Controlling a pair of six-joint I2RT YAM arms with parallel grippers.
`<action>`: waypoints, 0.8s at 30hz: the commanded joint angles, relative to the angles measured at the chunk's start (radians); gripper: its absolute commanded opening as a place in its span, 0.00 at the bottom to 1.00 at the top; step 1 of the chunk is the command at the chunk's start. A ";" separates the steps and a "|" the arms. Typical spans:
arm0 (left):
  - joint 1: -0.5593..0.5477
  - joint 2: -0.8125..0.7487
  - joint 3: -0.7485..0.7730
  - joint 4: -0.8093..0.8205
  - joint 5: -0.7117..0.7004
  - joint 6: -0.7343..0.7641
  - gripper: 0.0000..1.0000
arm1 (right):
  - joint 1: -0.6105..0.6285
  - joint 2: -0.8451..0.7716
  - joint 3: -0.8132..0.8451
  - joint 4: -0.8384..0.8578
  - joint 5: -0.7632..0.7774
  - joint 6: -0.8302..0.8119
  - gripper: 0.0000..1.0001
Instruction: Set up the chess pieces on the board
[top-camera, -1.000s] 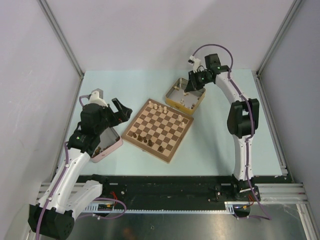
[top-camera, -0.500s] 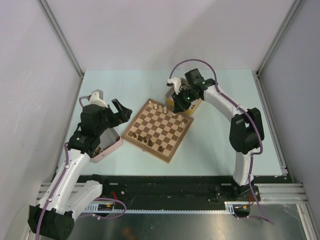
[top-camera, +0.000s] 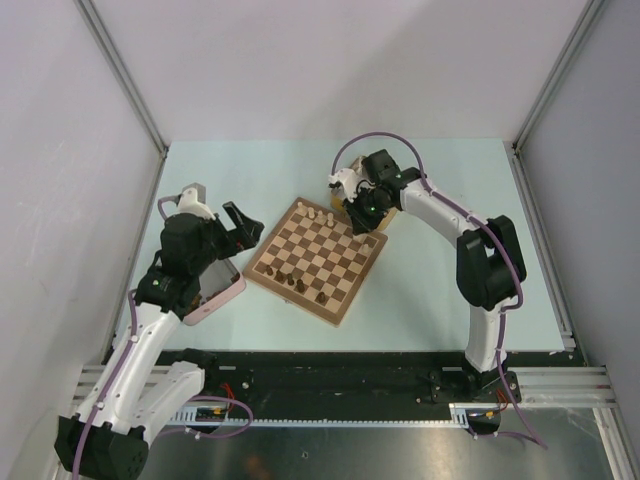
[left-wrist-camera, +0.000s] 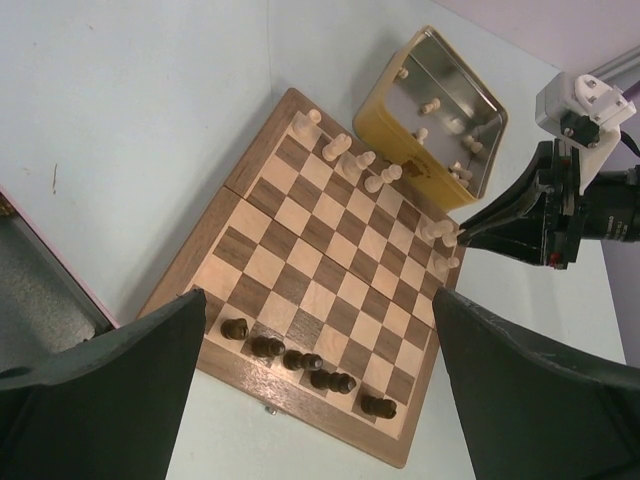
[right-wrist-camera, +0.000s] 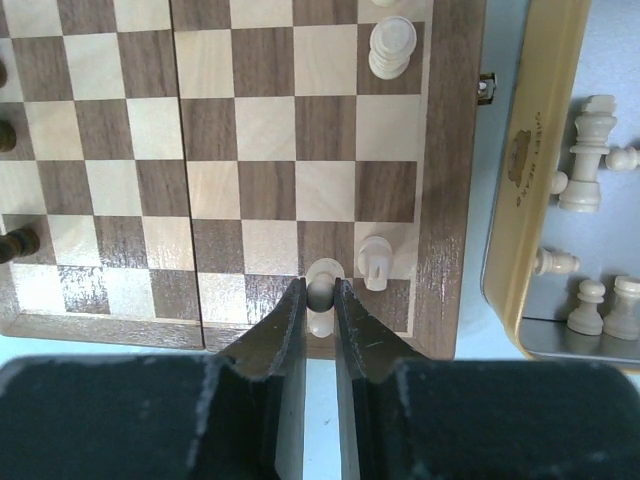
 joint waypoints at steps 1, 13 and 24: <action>0.007 -0.023 -0.008 0.029 0.000 -0.015 1.00 | 0.013 -0.010 -0.002 0.034 0.048 -0.015 0.09; 0.009 -0.028 -0.014 0.027 -0.001 -0.016 1.00 | 0.032 0.028 -0.020 0.040 0.060 -0.012 0.09; 0.009 -0.025 -0.013 0.029 -0.003 -0.015 1.00 | 0.039 0.057 -0.020 0.057 0.079 -0.008 0.10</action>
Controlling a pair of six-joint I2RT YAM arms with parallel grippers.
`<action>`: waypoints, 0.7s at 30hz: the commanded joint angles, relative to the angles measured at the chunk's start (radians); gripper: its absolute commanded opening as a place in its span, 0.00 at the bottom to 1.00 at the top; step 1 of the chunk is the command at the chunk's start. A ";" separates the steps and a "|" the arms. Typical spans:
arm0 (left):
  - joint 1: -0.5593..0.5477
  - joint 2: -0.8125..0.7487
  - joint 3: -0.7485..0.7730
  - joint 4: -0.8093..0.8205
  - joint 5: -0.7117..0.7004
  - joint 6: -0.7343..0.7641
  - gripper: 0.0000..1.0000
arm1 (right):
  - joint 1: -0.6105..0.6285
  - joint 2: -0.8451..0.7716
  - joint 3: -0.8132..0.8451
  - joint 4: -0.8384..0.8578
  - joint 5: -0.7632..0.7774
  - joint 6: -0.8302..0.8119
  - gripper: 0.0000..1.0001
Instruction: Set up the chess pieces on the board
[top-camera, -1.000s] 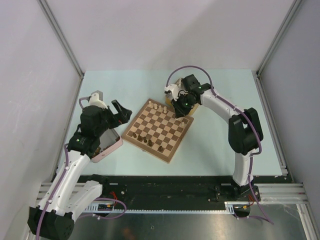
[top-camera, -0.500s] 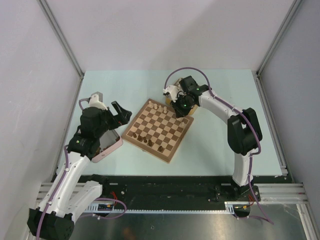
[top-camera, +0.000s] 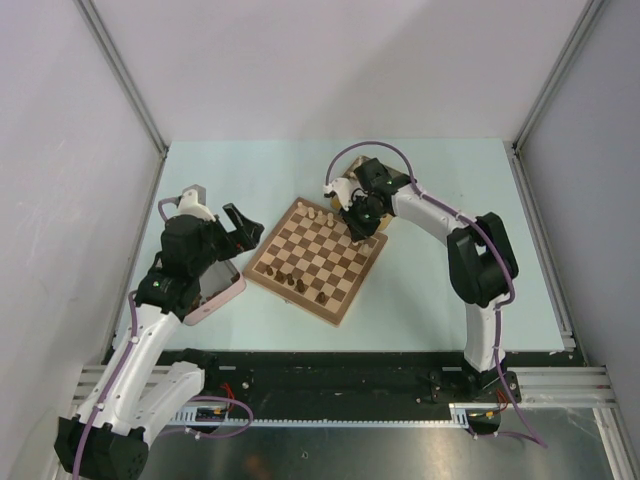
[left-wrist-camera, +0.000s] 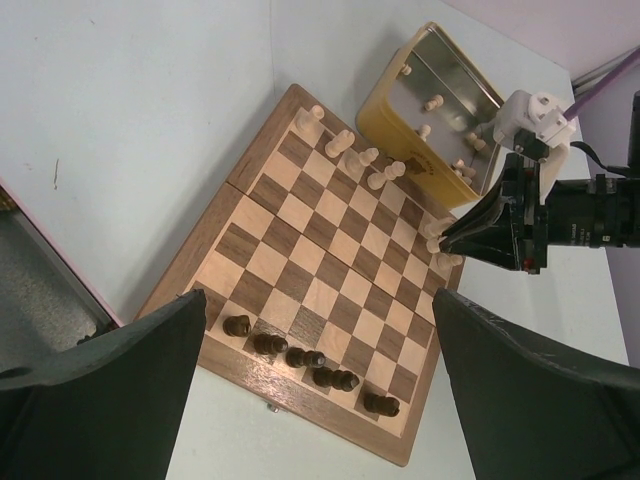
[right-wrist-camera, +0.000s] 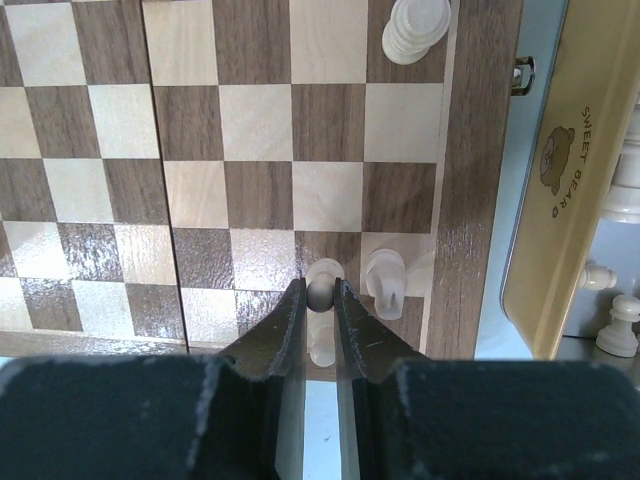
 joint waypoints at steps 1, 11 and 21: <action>0.010 -0.015 0.002 0.029 -0.001 -0.013 1.00 | 0.009 0.016 0.004 0.036 0.019 -0.002 0.10; 0.010 -0.003 0.010 0.032 -0.001 -0.013 1.00 | 0.010 0.035 0.005 0.036 0.020 -0.004 0.12; 0.011 0.011 0.020 0.032 0.002 -0.010 1.00 | 0.013 0.032 0.016 0.023 0.010 -0.002 0.20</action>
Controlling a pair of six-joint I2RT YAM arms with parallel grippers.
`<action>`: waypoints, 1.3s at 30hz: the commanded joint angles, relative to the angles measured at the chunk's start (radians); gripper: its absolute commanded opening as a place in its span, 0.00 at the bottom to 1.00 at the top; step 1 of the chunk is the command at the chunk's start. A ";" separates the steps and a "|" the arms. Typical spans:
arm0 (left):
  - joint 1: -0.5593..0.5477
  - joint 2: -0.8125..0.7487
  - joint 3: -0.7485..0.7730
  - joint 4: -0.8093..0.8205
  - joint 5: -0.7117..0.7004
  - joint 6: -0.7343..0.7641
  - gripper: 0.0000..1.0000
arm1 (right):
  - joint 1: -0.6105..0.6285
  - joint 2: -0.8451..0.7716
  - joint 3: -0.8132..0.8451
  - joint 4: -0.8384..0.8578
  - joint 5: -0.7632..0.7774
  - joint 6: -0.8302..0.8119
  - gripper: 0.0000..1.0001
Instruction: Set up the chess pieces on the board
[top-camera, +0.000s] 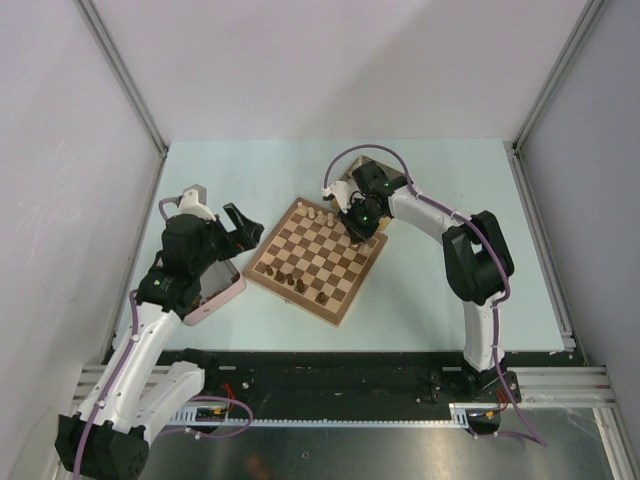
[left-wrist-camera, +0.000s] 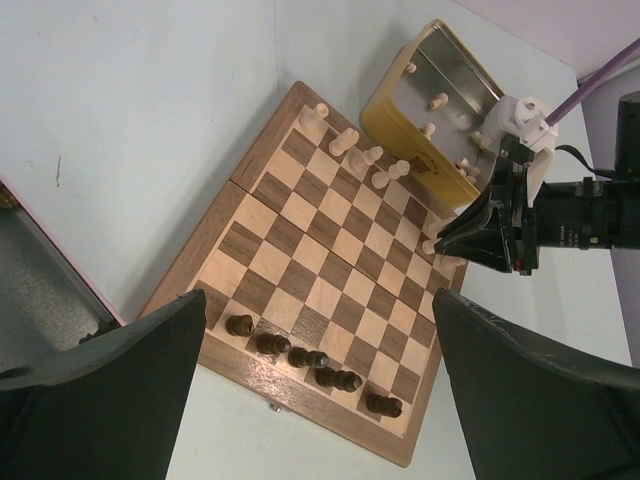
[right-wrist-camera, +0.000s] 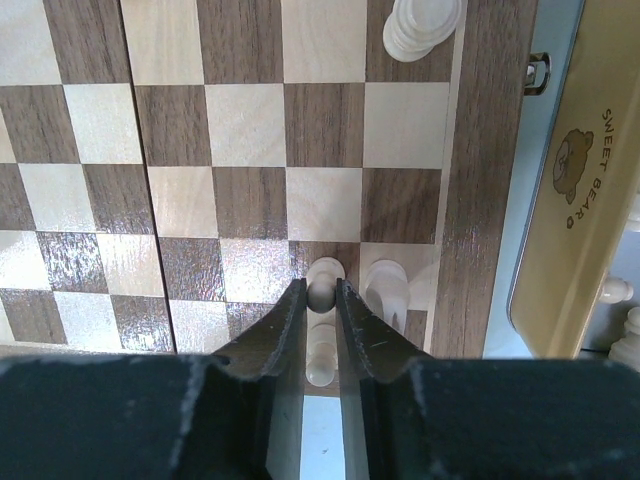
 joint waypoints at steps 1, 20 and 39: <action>0.007 0.006 0.020 0.032 0.002 -0.010 1.00 | 0.008 -0.005 0.017 0.004 -0.007 -0.004 0.23; 0.009 0.002 0.027 0.035 0.005 -0.004 0.99 | -0.003 -0.089 0.125 -0.050 -0.111 0.021 0.36; 0.015 -0.014 0.022 0.034 0.019 -0.010 1.00 | -0.256 0.074 0.350 0.021 -0.229 0.279 0.36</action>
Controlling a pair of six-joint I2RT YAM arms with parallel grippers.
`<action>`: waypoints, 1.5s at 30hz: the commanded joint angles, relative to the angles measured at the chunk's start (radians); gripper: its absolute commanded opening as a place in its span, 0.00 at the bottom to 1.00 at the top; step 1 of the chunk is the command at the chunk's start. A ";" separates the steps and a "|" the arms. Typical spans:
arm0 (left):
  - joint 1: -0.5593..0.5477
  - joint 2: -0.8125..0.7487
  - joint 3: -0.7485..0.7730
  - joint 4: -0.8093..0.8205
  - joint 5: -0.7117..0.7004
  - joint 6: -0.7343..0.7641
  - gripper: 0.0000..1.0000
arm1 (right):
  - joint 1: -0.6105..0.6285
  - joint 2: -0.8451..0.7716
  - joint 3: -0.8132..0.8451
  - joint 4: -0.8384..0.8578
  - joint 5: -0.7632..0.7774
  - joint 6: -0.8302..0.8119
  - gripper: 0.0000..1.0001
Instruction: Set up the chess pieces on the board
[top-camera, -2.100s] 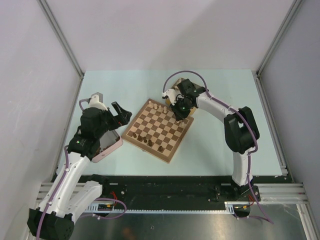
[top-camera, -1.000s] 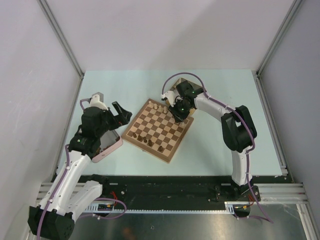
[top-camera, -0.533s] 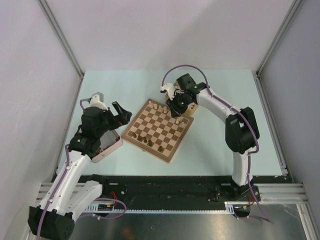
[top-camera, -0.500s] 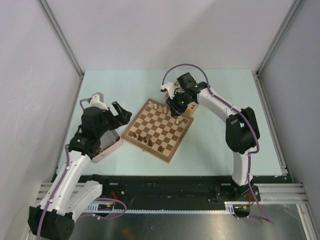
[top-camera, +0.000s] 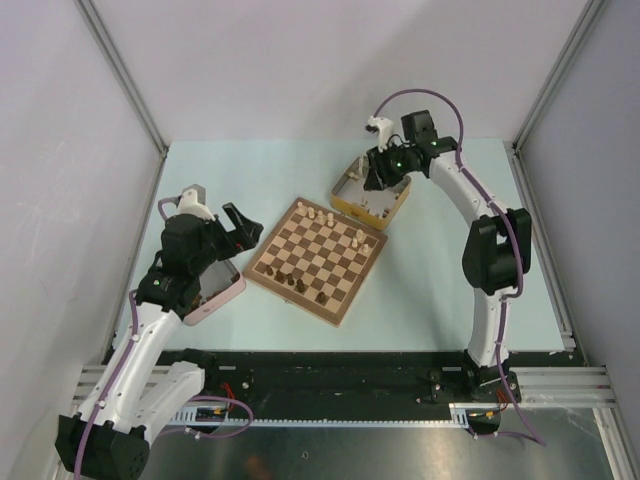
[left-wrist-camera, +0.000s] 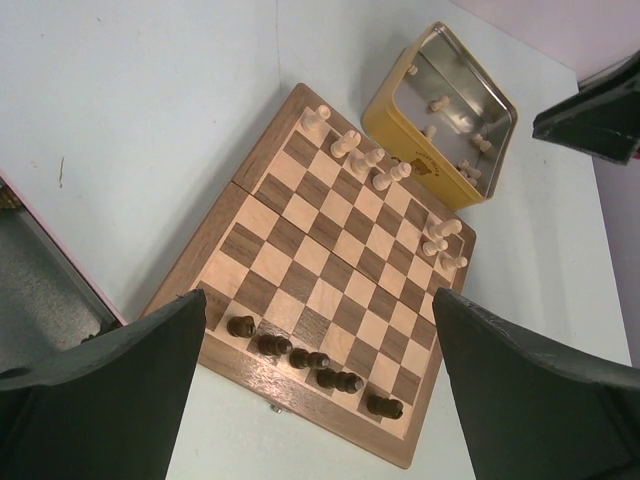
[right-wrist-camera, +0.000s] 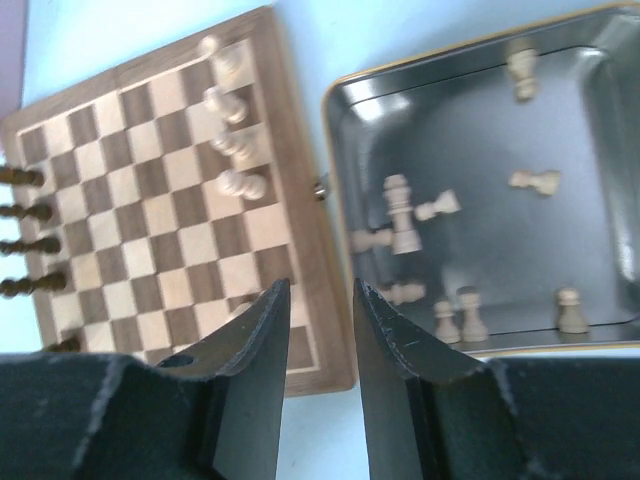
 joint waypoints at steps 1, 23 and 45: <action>0.009 -0.014 0.023 0.035 0.019 -0.010 1.00 | -0.035 0.098 0.108 0.035 0.027 0.097 0.36; 0.009 -0.007 0.042 0.033 0.032 -0.035 1.00 | -0.058 0.405 0.349 0.131 -0.015 0.237 0.38; 0.010 0.035 0.077 0.032 0.059 -0.112 1.00 | -0.062 0.447 0.324 0.273 -0.093 -0.431 0.45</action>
